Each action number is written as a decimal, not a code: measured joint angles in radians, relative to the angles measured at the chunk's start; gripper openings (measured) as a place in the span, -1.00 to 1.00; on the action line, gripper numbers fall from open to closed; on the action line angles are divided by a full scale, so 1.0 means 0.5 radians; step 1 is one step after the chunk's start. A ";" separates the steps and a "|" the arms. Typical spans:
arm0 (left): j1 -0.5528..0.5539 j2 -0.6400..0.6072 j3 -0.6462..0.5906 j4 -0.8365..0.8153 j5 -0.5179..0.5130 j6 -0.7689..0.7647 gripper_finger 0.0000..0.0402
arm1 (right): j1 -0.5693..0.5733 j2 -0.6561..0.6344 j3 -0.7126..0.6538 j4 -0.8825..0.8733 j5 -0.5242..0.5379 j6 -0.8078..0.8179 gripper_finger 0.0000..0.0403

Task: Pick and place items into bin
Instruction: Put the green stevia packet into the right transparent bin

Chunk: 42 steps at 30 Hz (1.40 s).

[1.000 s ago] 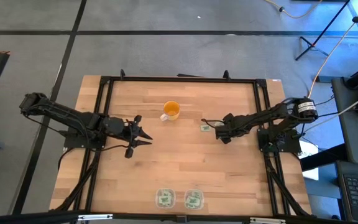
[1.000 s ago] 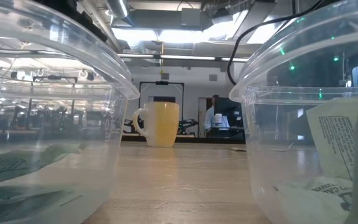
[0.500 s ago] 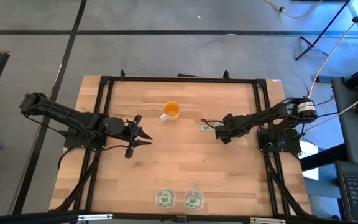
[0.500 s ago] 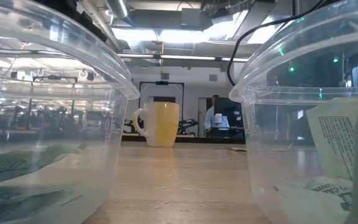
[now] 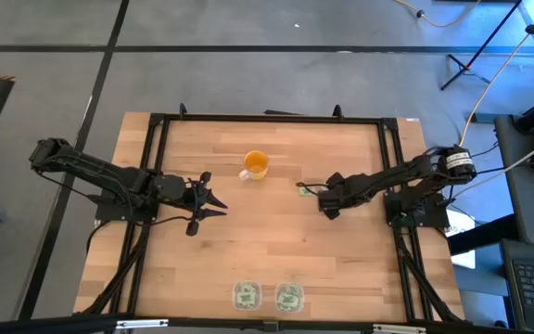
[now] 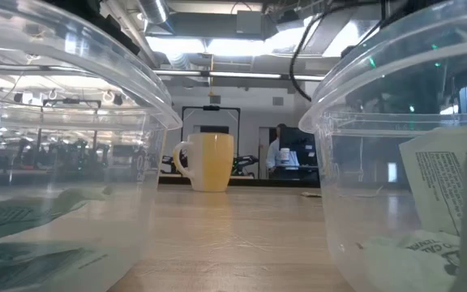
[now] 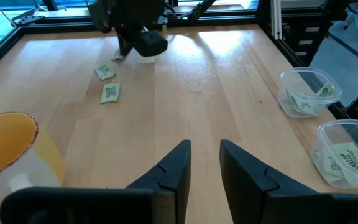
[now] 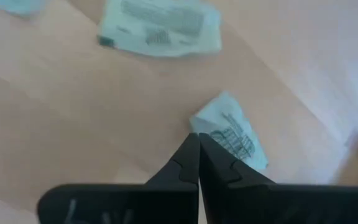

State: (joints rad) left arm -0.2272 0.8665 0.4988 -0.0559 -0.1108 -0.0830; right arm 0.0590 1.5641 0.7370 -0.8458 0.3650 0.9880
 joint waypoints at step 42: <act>0.000 0.000 0.000 -0.061 0.015 0.000 -0.59 | 0.018 -0.016 0.411 -0.455 -0.040 -0.267 0.21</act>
State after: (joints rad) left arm -0.2272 0.8665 0.4988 -0.0864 -0.1032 -0.0830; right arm 0.0681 1.5559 0.9426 -1.0731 0.3449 0.8542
